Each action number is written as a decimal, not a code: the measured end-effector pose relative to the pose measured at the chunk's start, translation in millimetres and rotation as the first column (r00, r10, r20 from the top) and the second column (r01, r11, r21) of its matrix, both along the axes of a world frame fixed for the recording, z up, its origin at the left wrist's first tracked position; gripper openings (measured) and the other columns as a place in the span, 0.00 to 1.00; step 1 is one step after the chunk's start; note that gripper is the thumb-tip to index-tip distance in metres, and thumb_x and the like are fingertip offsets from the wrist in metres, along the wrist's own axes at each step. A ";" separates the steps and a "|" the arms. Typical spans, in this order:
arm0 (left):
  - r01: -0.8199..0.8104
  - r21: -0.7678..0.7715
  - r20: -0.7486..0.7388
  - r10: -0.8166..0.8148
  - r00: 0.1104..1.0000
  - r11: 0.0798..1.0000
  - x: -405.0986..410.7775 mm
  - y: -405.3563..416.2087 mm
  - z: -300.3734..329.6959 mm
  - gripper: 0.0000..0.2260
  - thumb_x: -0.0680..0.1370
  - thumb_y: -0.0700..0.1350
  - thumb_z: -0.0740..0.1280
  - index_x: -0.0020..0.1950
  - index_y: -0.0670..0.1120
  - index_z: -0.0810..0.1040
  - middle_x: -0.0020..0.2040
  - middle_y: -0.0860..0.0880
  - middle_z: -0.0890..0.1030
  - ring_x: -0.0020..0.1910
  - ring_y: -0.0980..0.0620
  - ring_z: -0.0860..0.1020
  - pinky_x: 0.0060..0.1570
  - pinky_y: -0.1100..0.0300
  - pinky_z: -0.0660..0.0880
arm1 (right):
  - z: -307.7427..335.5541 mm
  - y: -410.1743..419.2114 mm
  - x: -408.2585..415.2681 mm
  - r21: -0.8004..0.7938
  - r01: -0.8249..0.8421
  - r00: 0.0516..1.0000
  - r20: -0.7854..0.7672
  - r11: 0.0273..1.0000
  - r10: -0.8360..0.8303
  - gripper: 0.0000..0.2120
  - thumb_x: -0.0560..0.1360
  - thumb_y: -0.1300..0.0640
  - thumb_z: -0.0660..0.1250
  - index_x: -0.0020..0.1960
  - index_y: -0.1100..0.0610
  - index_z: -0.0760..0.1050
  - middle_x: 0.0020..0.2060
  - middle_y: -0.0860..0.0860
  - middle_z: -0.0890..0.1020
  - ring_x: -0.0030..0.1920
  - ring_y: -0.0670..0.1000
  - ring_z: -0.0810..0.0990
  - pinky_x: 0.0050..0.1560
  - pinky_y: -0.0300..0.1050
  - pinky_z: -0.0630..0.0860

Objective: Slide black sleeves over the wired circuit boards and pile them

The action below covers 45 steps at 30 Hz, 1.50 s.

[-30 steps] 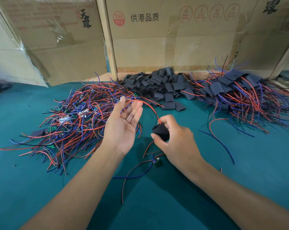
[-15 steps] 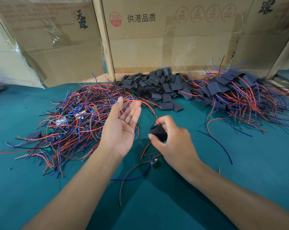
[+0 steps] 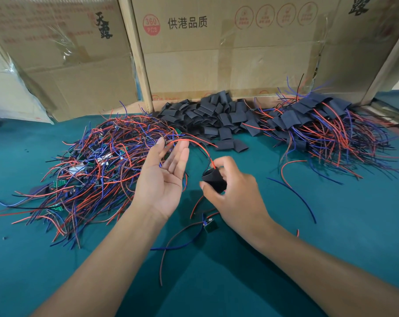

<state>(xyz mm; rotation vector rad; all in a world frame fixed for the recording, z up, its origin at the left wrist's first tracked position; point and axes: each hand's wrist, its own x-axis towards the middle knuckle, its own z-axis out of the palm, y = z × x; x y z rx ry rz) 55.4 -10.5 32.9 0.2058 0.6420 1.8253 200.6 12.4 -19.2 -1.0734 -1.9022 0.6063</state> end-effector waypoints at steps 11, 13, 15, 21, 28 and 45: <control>-0.001 -0.080 -0.161 -0.012 0.987 0.997 -1.8 5.8 -14.1 0.06 0.81 0.42 0.66 0.54 0.41 0.76 0.44 0.37 0.85 0.46 0.46 0.86 0.40 0.61 0.82 | 3.4 4.5 3.0 -0.071 -0.117 0.984 -0.145 0.991 0.106 0.06 0.79 0.56 0.65 0.43 0.51 0.74 0.33 0.50 0.79 0.33 0.48 0.73 0.34 0.34 0.68; 0.024 -0.135 -0.239 -0.056 0.969 0.991 -4.0 7.0 -16.0 0.08 0.81 0.44 0.67 0.53 0.39 0.76 0.46 0.37 0.85 0.45 0.46 0.86 0.40 0.61 0.82 | 1.8 6.5 4.1 -0.086 -0.119 0.985 -0.138 0.989 0.107 0.07 0.79 0.54 0.64 0.42 0.51 0.73 0.33 0.50 0.79 0.32 0.48 0.72 0.33 0.35 0.68; 0.043 -0.270 -0.408 -0.155 0.900 0.962 -11.0 5.8 -14.8 0.12 0.80 0.47 0.67 0.50 0.37 0.76 0.41 0.38 0.85 0.39 0.47 0.86 0.33 0.61 0.81 | 1.0 10.1 6.8 -0.100 -0.097 0.989 -0.118 0.990 0.084 0.08 0.79 0.54 0.64 0.41 0.51 0.73 0.31 0.49 0.77 0.30 0.46 0.70 0.32 0.35 0.67; 0.278 -0.612 -0.786 -0.607 -0.116 0.740 -43.2 -17.3 4.5 0.21 0.77 0.60 0.69 0.34 0.44 0.79 0.28 0.41 0.80 0.20 0.51 0.74 0.21 0.65 0.66 | 8.6 24.6 22.9 -0.161 -0.138 0.984 0.089 0.977 0.153 0.09 0.77 0.54 0.66 0.38 0.51 0.74 0.29 0.46 0.77 0.29 0.44 0.69 0.32 0.36 0.65; 0.266 -0.011 -0.844 0.134 -0.519 0.964 2.4 -2.5 -16.3 0.13 0.83 0.52 0.62 0.58 0.44 0.77 0.49 0.51 0.82 0.51 0.51 0.78 0.54 0.56 0.72 | 20.6 25.6 32.0 -0.198 -0.346 0.885 0.254 0.917 0.389 0.08 0.77 0.59 0.66 0.40 0.51 0.74 0.33 0.44 0.80 0.33 0.42 0.74 0.36 0.37 0.68; 0.137 0.104 -0.909 0.150 -0.389 0.985 -9.0 0.2 -24.5 0.20 0.83 0.57 0.57 0.36 0.46 0.65 0.28 0.51 0.64 0.30 0.46 0.66 0.32 0.48 0.65 | 31.1 43.2 55.5 -0.449 -0.269 0.954 -0.004 0.852 0.299 0.10 0.72 0.60 0.68 0.49 0.49 0.74 0.28 0.46 0.73 0.27 0.48 0.64 0.31 0.43 0.62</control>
